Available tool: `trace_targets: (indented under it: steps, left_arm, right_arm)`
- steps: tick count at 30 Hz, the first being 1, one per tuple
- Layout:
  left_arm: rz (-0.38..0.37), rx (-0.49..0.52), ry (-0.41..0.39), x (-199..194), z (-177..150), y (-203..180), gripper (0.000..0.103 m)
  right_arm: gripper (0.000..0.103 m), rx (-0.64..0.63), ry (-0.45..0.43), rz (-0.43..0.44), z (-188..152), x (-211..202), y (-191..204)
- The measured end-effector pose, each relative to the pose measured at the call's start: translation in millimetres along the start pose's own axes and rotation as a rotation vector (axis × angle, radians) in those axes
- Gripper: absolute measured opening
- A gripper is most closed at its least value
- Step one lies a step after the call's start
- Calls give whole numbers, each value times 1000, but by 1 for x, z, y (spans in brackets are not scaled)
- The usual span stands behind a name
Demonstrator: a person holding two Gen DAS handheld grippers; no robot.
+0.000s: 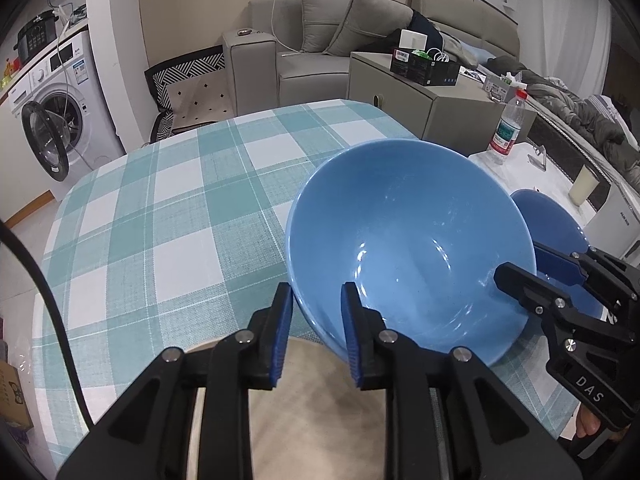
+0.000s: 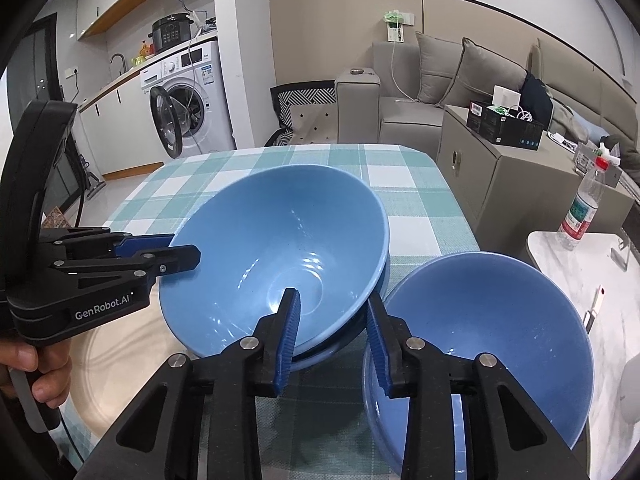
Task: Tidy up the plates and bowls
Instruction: 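Open both tools to release the blue bowls onto the bowls below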
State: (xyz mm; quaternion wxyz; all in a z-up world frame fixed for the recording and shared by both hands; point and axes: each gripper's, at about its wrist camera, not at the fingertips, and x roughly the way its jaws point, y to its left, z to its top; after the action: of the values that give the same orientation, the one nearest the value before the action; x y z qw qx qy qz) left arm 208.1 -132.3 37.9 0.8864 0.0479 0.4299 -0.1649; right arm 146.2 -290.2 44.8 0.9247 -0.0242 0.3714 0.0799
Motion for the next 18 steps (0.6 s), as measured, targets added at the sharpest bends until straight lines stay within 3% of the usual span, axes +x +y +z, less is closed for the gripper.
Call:
trace_targets:
  steps: [8, 15, 18]
  left_arm:
    - [-8, -2, -1, 0, 0, 0, 27]
    - [-32, -4, -6, -6, -2, -1, 41]
    - [-34, -9, -11, -11, -2, -1, 46]
  right_arm:
    - [41, -1, 3, 19, 1, -1, -3]
    - [67, -25, -20, 38, 1, -8, -3]
    - [84, -17, -38, 42, 3, -15, -6]
